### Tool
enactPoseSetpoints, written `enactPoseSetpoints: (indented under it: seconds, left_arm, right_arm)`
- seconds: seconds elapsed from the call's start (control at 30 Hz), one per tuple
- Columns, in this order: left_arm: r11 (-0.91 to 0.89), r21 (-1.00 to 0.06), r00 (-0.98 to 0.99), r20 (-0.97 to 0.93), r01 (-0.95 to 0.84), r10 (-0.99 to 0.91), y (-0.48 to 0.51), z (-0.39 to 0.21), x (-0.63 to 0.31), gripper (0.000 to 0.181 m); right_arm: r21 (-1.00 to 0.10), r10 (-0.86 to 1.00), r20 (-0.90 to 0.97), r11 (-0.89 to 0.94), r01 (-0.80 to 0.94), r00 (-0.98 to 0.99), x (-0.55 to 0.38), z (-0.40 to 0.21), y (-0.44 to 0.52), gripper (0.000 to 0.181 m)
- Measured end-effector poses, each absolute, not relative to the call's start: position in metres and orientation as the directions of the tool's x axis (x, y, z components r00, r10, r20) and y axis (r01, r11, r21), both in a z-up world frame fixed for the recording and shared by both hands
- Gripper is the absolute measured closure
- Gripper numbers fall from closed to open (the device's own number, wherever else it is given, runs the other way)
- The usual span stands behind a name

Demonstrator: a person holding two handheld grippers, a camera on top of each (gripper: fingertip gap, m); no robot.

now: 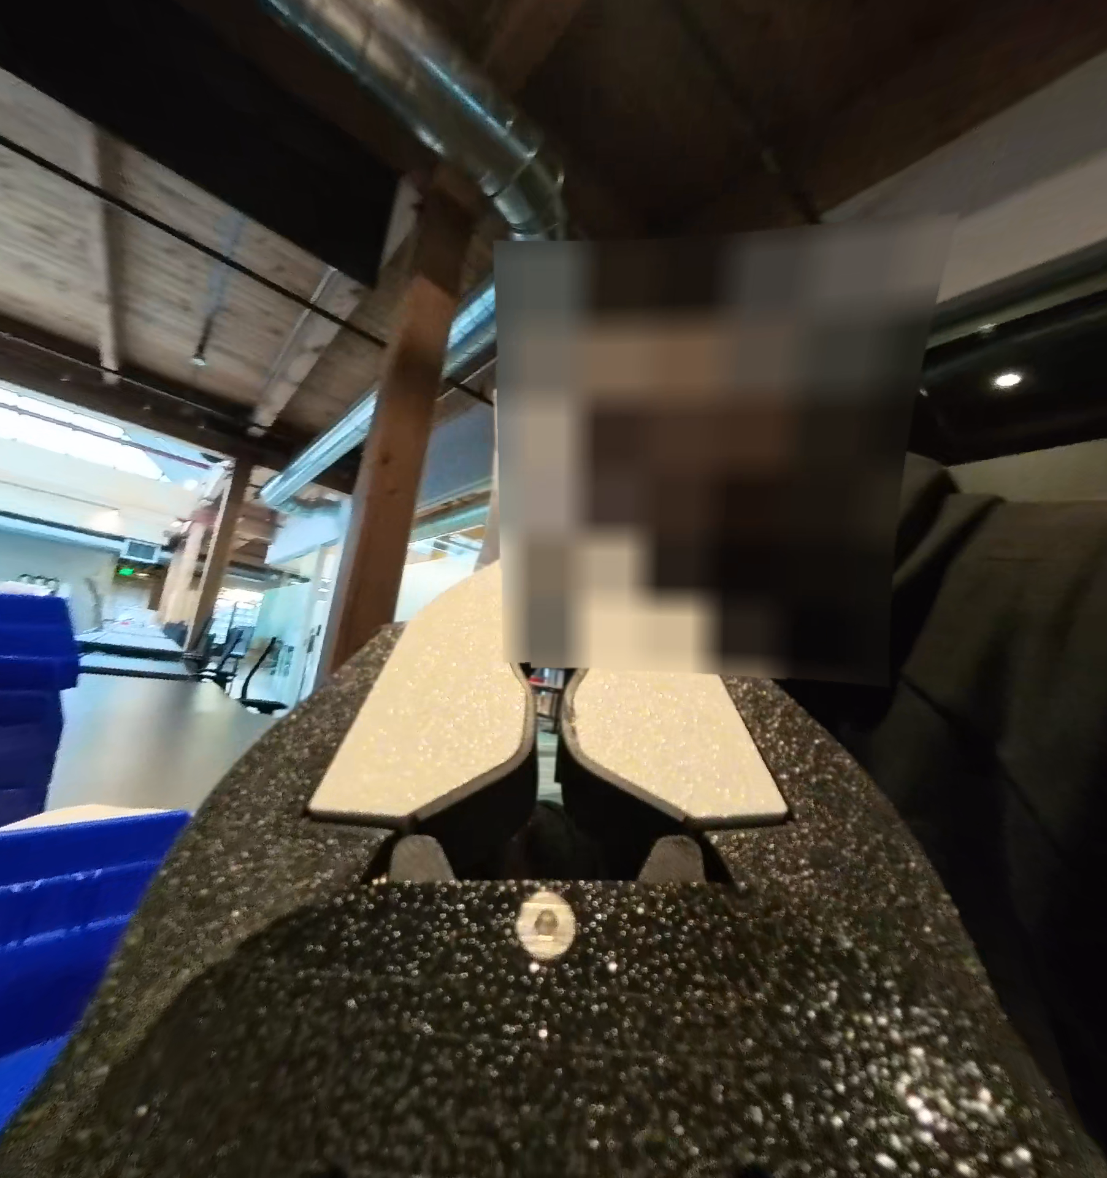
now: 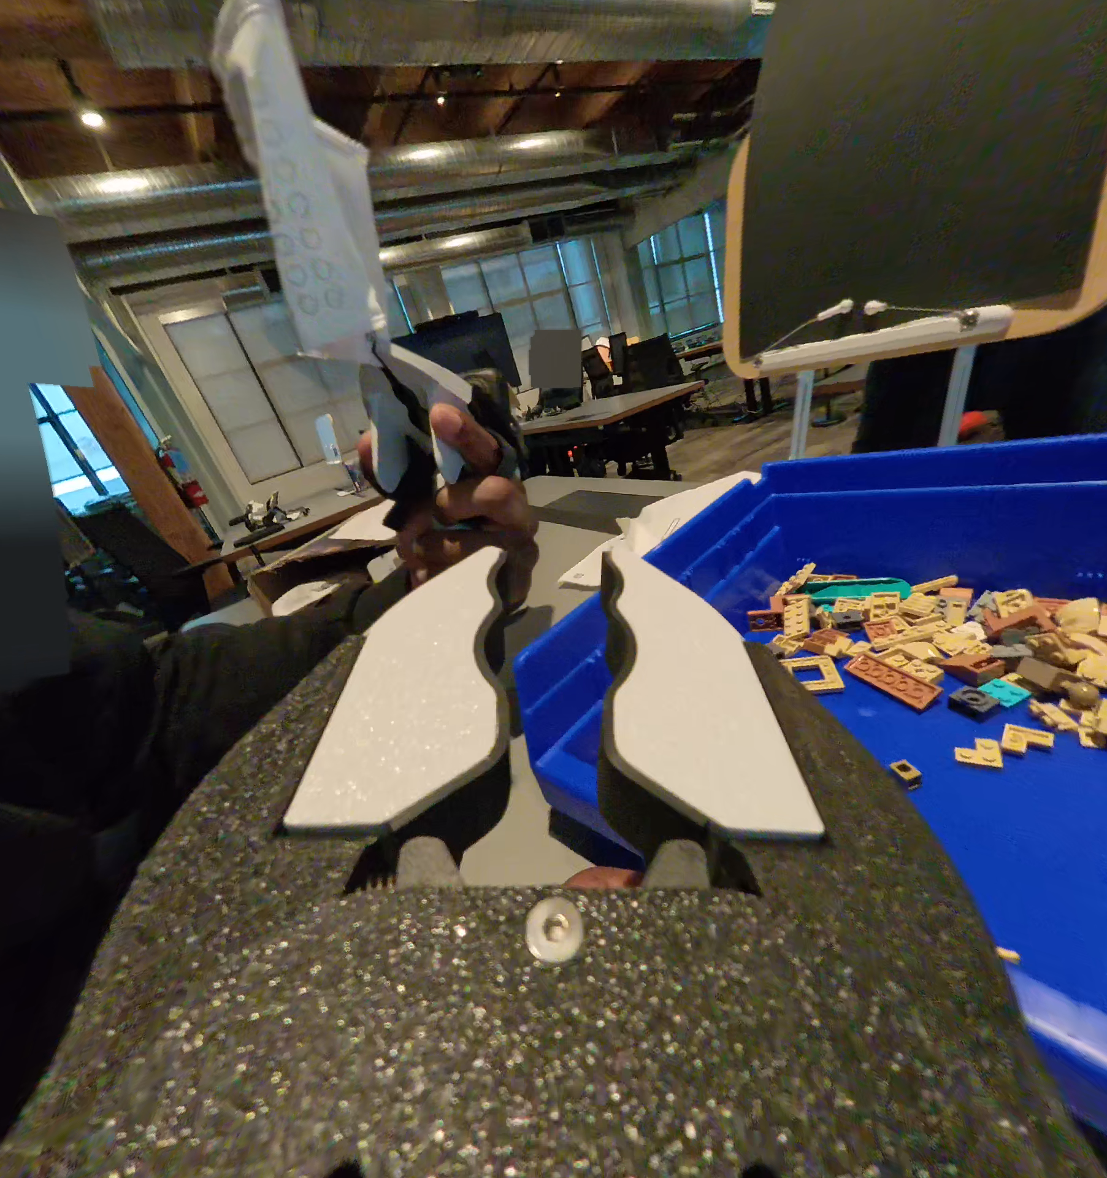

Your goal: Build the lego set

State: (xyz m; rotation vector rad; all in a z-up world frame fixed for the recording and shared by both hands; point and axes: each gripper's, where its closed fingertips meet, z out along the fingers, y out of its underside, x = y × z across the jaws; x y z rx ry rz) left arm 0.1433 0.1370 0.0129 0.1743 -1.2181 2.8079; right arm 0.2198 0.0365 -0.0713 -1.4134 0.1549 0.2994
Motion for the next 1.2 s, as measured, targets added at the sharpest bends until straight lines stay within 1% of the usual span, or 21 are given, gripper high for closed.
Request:
enactPoseSetpoints:
  seconds: [0.03, 0.13, 0.27, 0.43, 0.5, 0.6, 0.67, 0.73, 0.8, 0.83, 0.87, 0.9, 0.93, 1.0, 1.1, 1.2]
  left_arm:
    - [-0.680, -0.725, -0.992, 0.121, -0.113, 0.036, 0.136, 0.012, 0.142, 0.181]
    - [-0.657, -0.747, -0.992, 0.130, -0.103, 0.008, 0.131, 0.007, 0.148, 0.181]
    - [-0.607, -0.792, -0.980, 0.163, -0.064, -0.110, 0.126, -0.003, 0.165, 0.181]
    - [-0.560, -0.826, -0.946, 0.233, -0.069, -0.226, 0.114, -0.015, 0.184, 0.181]
    - [-0.531, -0.843, -0.937, 0.252, -0.089, -0.243, 0.104, -0.021, 0.188, 0.181]
    - [-0.491, -0.861, -0.923, 0.287, -0.131, -0.258, 0.093, -0.028, 0.194, 0.181]
    - [-0.477, -0.864, -0.913, 0.314, -0.160, -0.263, 0.088, -0.031, 0.197, 0.181]
    - [-0.470, -0.863, -0.906, 0.333, -0.183, -0.259, 0.084, -0.034, 0.198, 0.181]
    - [-0.463, -0.861, -0.901, 0.354, -0.209, -0.251, 0.081, -0.036, 0.199, 0.181]
    - [-0.461, -0.859, -0.901, 0.361, -0.221, -0.242, 0.080, -0.037, 0.199, 0.181]
    - [-0.459, -0.856, -0.899, 0.372, -0.237, -0.230, 0.078, -0.038, 0.199, 0.181]
    - [-0.460, -0.852, -0.896, 0.383, -0.249, -0.225, 0.078, -0.038, 0.199, 0.181]
    - [-0.465, -0.849, -0.894, 0.388, -0.251, -0.225, 0.078, -0.039, 0.200, 0.181]
    - [-0.482, -0.838, -0.891, 0.397, -0.254, -0.219, 0.080, -0.038, 0.200, 0.181]
    - [-0.511, -0.816, -0.881, 0.424, -0.271, -0.210, 0.083, -0.039, 0.203, 0.181]
    - [-0.559, -0.769, -0.862, 0.475, -0.309, -0.177, 0.086, -0.040, 0.208, 0.181]
  right_arm:
    - [-0.951, 0.118, -0.268, 0.126, -0.282, 0.956, 0.216, -0.071, 0.038, 0.155]
    - [-0.959, 0.137, -0.232, 0.134, -0.250, 0.963, 0.209, -0.068, 0.038, 0.156]
    - [-0.959, 0.138, -0.212, 0.159, -0.233, 0.967, 0.208, -0.063, 0.037, 0.158]
    - [-0.934, 0.204, -0.279, 0.169, -0.315, 0.938, 0.207, -0.058, 0.041, 0.148]
    - [-0.947, 0.178, -0.234, 0.180, -0.265, 0.956, 0.212, -0.052, 0.041, 0.146]
    - [-0.962, 0.084, -0.149, 0.219, -0.164, 0.985, 0.233, -0.030, 0.034, 0.140]
    - [-0.960, 0.057, -0.133, 0.242, -0.142, 0.990, 0.246, -0.015, 0.029, 0.138]
    - [-0.961, 0.116, -0.146, 0.220, -0.169, 0.982, 0.247, -0.009, 0.030, 0.136]
    - [-0.954, 0.221, -0.185, 0.191, -0.229, 0.958, 0.240, -0.007, 0.033, 0.135]
    - [-0.948, 0.267, -0.212, 0.175, -0.264, 0.940, 0.238, -0.008, 0.035, 0.137]
    - [-0.943, 0.304, -0.235, 0.157, -0.292, 0.923, 0.236, -0.009, 0.037, 0.142]
    - [-0.940, 0.329, -0.248, 0.145, -0.308, 0.911, 0.234, -0.012, 0.039, 0.156]
    - [-0.935, 0.333, -0.256, 0.151, -0.320, 0.907, 0.235, -0.013, 0.039, 0.166]
    - [-0.926, 0.339, -0.256, 0.182, -0.331, 0.905, 0.236, -0.014, 0.038, 0.174]
    - [-0.916, 0.350, -0.258, 0.209, -0.344, 0.900, 0.235, -0.016, 0.037, 0.181]
    - [-0.902, 0.395, -0.255, 0.233, -0.365, 0.883, 0.231, -0.016, 0.035, 0.181]
